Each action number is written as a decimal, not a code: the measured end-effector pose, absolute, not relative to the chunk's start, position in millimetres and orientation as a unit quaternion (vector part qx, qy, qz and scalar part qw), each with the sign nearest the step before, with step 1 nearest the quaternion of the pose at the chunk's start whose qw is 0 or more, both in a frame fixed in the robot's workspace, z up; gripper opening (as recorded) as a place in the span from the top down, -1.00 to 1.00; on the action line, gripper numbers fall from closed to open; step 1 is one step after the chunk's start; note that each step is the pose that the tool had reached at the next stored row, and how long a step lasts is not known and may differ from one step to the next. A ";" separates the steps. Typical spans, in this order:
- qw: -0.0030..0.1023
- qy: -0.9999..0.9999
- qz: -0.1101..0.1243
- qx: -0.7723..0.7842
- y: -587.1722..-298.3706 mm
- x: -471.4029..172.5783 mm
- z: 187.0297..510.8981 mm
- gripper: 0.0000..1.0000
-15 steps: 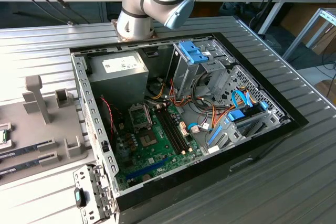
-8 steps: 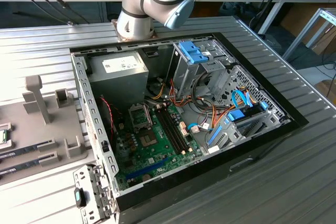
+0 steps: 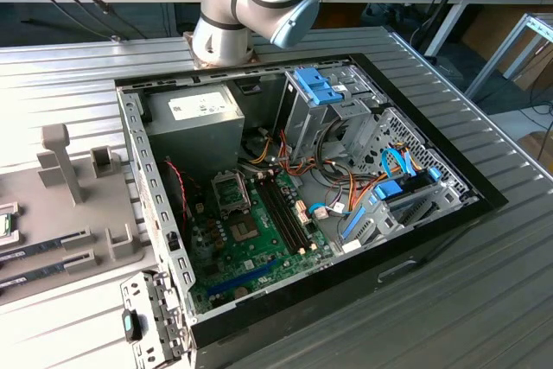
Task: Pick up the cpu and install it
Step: 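Reach for the cpu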
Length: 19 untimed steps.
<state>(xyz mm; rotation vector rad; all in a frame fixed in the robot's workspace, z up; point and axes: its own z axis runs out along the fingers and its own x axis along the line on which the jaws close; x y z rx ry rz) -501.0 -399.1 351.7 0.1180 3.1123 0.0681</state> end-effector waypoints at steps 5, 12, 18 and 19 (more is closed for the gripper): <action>0.013 0.999 0.022 0.038 -399.1 -497.3 349.5 0.80; 0.014 0.999 0.004 0.034 -398.7 -484.2 346.1 0.80; 0.014 0.999 0.004 0.031 -398.7 -479.4 343.8 0.80; 0.014 0.999 0.004 0.031 -398.8 -478.3 343.5 0.80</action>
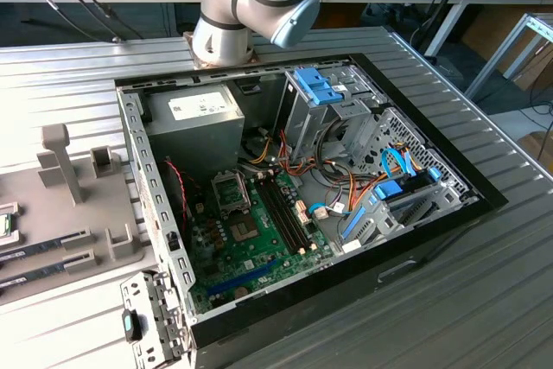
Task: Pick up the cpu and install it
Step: 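Reach for the cpu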
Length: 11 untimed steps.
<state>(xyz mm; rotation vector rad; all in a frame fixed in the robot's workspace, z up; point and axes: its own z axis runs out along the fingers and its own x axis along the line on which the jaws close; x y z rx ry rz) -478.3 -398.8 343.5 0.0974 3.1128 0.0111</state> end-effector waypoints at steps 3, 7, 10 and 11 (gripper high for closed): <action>0.013 0.999 0.004 0.031 -398.7 -473.2 342.6 0.80; 0.013 0.999 0.004 0.031 -398.6 -465.4 341.6 0.80; 0.013 0.999 0.004 0.031 -398.6 -465.1 341.6 0.80; 0.013 0.999 0.004 0.031 -398.6 -464.8 341.6 0.80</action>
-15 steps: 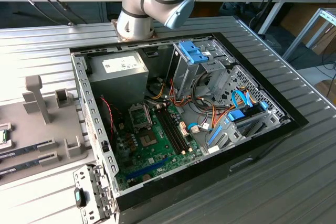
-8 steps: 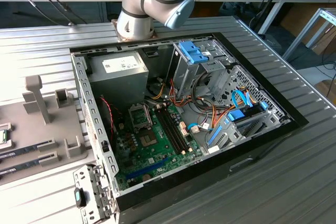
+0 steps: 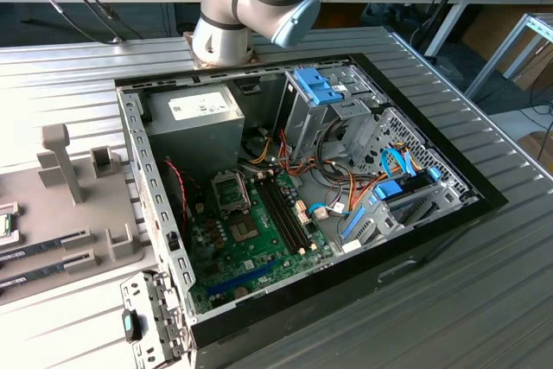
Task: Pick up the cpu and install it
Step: 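Pick up the cpu and move it towards the insertion slot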
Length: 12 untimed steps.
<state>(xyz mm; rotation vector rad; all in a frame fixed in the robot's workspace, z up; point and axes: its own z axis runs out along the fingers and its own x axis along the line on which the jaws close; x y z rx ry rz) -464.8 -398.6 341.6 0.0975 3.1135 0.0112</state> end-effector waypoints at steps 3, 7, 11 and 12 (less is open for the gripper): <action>0.013 0.999 0.004 0.031 -398.6 -464.3 341.4 0.80; 0.013 0.999 0.004 0.031 -398.6 -463.8 340.2 0.80; 0.013 0.999 0.004 0.031 -398.6 -462.9 339.9 0.80; 0.013 0.999 0.004 0.031 -398.7 -462.6 339.9 0.80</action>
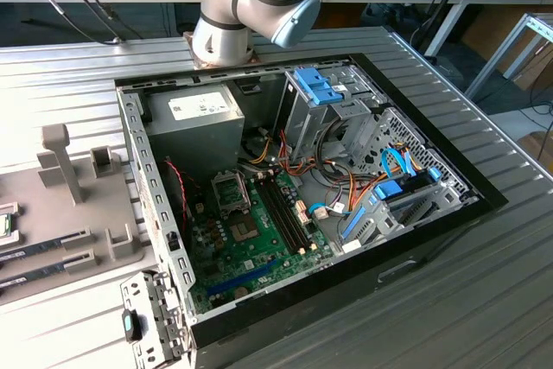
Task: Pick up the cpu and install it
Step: 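Pick up the cpu and move it towards the insertion slot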
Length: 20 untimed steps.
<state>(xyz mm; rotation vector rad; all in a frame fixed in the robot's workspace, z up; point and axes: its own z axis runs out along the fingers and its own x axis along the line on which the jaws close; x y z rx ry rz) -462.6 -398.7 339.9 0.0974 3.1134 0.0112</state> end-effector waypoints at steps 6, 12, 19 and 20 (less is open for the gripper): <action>0.013 0.999 0.004 0.031 -398.6 -462.1 339.8 0.80; 0.013 0.999 0.004 0.031 -398.6 -461.6 339.5 0.80; 0.013 0.999 0.004 0.031 -398.6 -459.5 335.5 0.80; 0.013 0.999 0.003 0.031 -398.6 -459.3 334.7 0.80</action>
